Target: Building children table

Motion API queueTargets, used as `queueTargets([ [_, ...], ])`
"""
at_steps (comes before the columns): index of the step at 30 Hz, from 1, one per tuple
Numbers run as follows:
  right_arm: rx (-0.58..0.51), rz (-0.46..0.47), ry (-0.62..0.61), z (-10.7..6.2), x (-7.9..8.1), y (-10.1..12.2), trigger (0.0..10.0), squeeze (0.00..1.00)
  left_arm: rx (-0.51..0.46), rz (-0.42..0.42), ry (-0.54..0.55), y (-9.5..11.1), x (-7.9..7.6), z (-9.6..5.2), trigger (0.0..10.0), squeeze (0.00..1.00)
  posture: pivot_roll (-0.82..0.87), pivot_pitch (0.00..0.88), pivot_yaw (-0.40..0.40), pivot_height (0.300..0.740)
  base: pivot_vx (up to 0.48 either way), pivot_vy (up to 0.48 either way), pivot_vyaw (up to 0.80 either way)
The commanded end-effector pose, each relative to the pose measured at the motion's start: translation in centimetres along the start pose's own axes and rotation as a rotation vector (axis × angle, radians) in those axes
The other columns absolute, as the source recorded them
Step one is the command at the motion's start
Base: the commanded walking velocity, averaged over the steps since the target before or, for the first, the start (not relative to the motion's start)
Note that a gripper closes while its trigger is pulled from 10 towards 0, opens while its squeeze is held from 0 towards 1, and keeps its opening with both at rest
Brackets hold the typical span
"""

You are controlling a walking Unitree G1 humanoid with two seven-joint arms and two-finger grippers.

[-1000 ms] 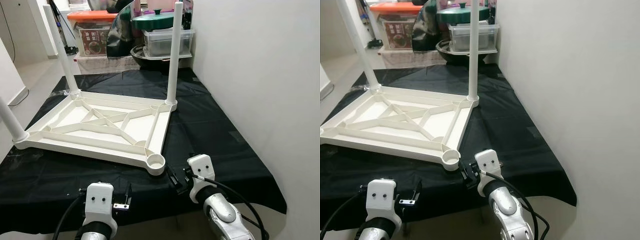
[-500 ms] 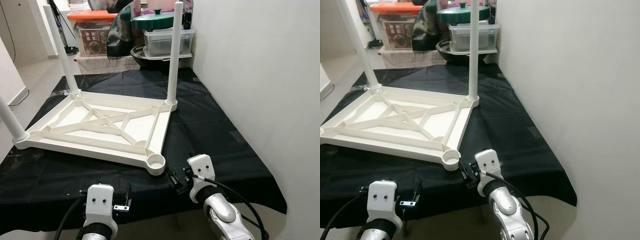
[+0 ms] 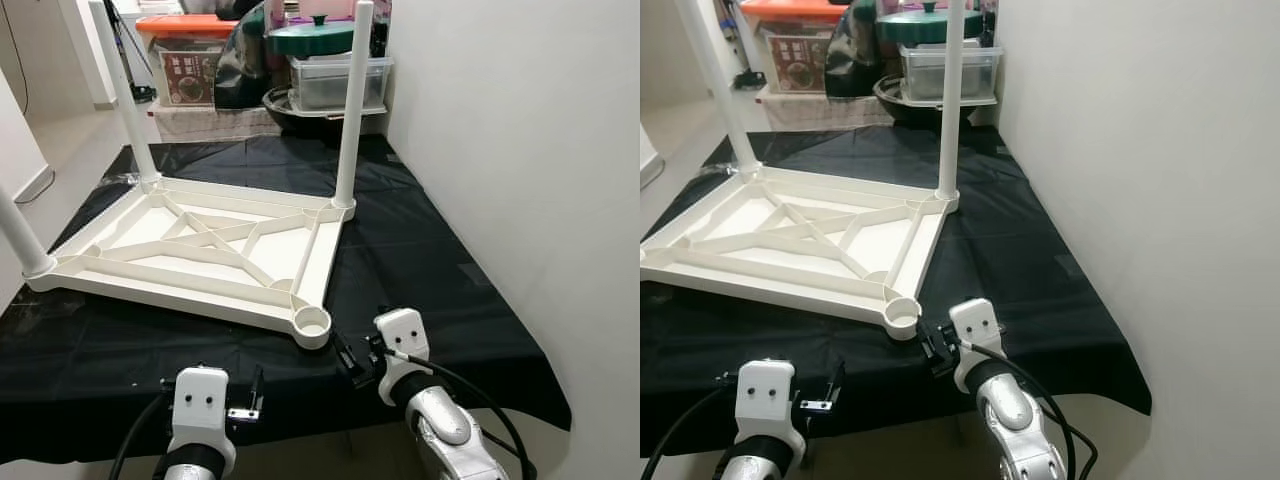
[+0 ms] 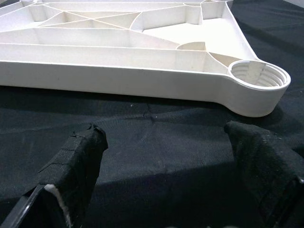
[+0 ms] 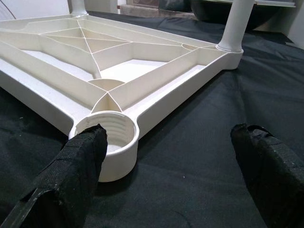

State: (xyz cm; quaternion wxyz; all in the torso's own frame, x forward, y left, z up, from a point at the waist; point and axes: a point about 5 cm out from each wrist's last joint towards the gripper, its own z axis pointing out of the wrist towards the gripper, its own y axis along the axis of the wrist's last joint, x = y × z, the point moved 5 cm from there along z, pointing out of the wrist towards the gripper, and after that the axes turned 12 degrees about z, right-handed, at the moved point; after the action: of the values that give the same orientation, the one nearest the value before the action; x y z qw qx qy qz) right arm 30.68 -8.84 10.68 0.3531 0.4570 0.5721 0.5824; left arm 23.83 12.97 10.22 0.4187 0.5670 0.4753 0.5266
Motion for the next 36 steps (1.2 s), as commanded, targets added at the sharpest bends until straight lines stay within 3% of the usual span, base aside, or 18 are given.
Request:
queueTargets([
  [1,0.0,0.002,0.007,0.09,0.23,-0.03,10.0,0.0,0.014,0.004,0.001,-0.36,-0.1,0.06,10.0,0.0,0.04,0.0,-0.036,0.74,0.0,0.0,0.0],
  [36,-0.011,0.016,-0.013,0.21,0.01,0.22,10.0,0.0,0.01,0.007,-0.005,-0.14,-0.06,0.25,10.0,0.0,0.04,0.0,-0.031,0.74,0.0,0.0,0.0],
])
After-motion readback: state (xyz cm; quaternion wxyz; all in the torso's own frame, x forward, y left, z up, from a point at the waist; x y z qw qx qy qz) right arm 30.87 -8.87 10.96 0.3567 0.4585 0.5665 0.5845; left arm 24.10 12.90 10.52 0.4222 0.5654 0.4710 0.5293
